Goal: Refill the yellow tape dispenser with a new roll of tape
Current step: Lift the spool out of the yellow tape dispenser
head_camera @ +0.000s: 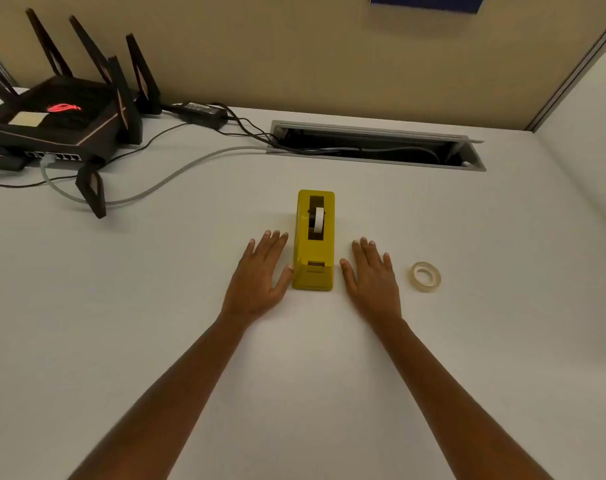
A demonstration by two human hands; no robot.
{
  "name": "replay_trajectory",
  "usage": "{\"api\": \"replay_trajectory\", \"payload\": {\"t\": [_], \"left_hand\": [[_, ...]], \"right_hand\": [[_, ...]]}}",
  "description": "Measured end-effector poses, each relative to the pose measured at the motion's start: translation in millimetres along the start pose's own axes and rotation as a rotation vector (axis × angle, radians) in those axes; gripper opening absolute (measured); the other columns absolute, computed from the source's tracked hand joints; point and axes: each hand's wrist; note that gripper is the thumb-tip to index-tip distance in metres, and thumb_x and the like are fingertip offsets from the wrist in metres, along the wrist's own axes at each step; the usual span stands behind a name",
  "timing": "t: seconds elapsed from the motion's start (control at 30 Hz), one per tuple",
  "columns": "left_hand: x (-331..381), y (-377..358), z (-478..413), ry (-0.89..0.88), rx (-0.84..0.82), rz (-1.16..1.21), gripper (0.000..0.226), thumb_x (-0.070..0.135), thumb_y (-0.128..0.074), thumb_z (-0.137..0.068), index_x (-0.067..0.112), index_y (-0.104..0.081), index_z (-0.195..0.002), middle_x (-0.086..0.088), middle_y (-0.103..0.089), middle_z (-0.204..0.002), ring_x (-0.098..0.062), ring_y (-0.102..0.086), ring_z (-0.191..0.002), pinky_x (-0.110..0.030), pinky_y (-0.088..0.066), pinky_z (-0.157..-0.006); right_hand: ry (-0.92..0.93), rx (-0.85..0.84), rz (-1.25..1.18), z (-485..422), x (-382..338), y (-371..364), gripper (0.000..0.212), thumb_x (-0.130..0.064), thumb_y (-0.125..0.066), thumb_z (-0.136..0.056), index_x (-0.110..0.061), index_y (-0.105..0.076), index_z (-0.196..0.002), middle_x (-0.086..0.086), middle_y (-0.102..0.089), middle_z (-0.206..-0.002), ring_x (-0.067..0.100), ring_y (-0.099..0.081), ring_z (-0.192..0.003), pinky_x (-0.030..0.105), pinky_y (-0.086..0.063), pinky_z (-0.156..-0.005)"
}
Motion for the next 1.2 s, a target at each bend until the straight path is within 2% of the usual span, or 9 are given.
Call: {"api": "replay_trajectory", "payload": {"t": [0.13, 0.23, 0.33, 0.47, 0.67, 0.9, 1.1, 1.2], "left_hand": [[1, 2, 0, -0.030, -0.007, -0.006, 0.087, 0.073, -0.004, -0.077, 0.016, -0.018, -0.141, -0.007, -0.025, -0.152, -0.019, -0.014, -0.142, -0.036, -0.007, -0.118], [-2, 0, -3, -0.065, -0.024, -0.017, 0.095, 0.080, -0.003, -0.071, 0.017, -0.013, -0.142, -0.005, -0.022, -0.153, -0.015, -0.009, -0.142, -0.034, -0.004, -0.118], [-3, -1, -3, -0.055, -0.028, -0.014, 0.100, 0.084, -0.006, -0.066, 0.018, -0.012, -0.142, -0.004, -0.021, -0.153, -0.008, -0.006, -0.139, -0.030, -0.002, -0.115], [-2, -1, -3, -0.062, -0.016, 0.000, 0.098, 0.083, -0.010, -0.067, 0.019, -0.016, -0.142, -0.004, -0.026, -0.151, -0.008, -0.012, -0.137, -0.028, -0.005, -0.113], [-2, -2, -5, -0.112, 0.007, -0.018, 0.093, 0.079, -0.012, -0.071, 0.017, -0.020, -0.141, -0.005, -0.030, -0.150, -0.005, -0.009, -0.134, -0.027, -0.007, -0.112], [-2, -3, -6, -0.125, 0.010, -0.024, 0.092, 0.078, -0.012, -0.073, 0.016, -0.021, -0.140, -0.005, -0.030, -0.150, -0.005, -0.007, -0.134, -0.026, -0.008, -0.113], [-1, -1, -5, -0.134, 0.002, -0.027, 0.092, 0.077, -0.012, -0.074, 0.013, -0.021, -0.140, -0.007, -0.030, -0.149, -0.009, -0.011, -0.137, -0.027, -0.010, -0.114], [0, -1, -5, -0.132, 0.008, -0.026, 0.093, 0.077, -0.013, -0.074, 0.013, -0.022, -0.140, -0.006, -0.031, -0.149, -0.006, -0.010, -0.135, -0.025, -0.010, -0.113]], "right_hand": [[0.006, 0.025, -0.129, -3, -6, 6, 0.050, -0.030, -0.033, -0.098, -0.010, -0.023, -0.142, 0.011, -0.029, -0.151, 0.022, -0.022, -0.142, 0.039, -0.014, -0.118], [0.043, 0.112, -0.282, -10, -21, 15, 0.047, -0.026, -0.037, -0.098, -0.010, -0.027, -0.140, 0.011, -0.037, -0.147, 0.024, -0.034, -0.136, 0.038, -0.032, -0.111], [0.127, 0.172, -0.334, -23, -36, 28, 0.045, -0.025, -0.038, -0.097, -0.012, -0.030, -0.139, 0.009, -0.041, -0.144, 0.022, -0.042, -0.130, 0.031, -0.040, -0.101], [0.223, 0.142, -0.280, -42, -47, 40, 0.049, -0.030, -0.046, -0.094, -0.011, -0.033, -0.137, 0.009, -0.043, -0.142, 0.023, -0.045, -0.127, 0.033, -0.044, -0.096], [0.250, 0.013, -0.139, -54, -46, 42, 0.060, -0.031, -0.058, -0.087, -0.012, -0.032, -0.138, 0.008, -0.039, -0.146, 0.024, -0.040, -0.132, 0.036, -0.040, -0.104], [0.239, 0.008, -0.094, -55, -51, 43, 0.054, -0.029, -0.056, -0.088, -0.012, -0.038, -0.135, 0.006, -0.039, -0.146, 0.023, -0.042, -0.130, 0.034, -0.040, -0.104], [0.243, -0.037, -0.041, -58, -58, 50, 0.048, -0.025, -0.055, -0.089, -0.008, -0.041, -0.132, 0.011, -0.044, -0.139, 0.028, -0.051, -0.119, 0.036, -0.045, -0.097], [0.260, -0.031, 0.014, -61, -62, 52, 0.043, -0.023, -0.051, -0.091, -0.006, -0.041, -0.130, 0.013, -0.047, -0.136, 0.031, -0.055, -0.112, 0.037, -0.048, -0.091]]}}
Point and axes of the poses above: each hand's wrist, its own z-axis away from the middle knuckle, its own y-axis out of the back of the hand, x = y × z
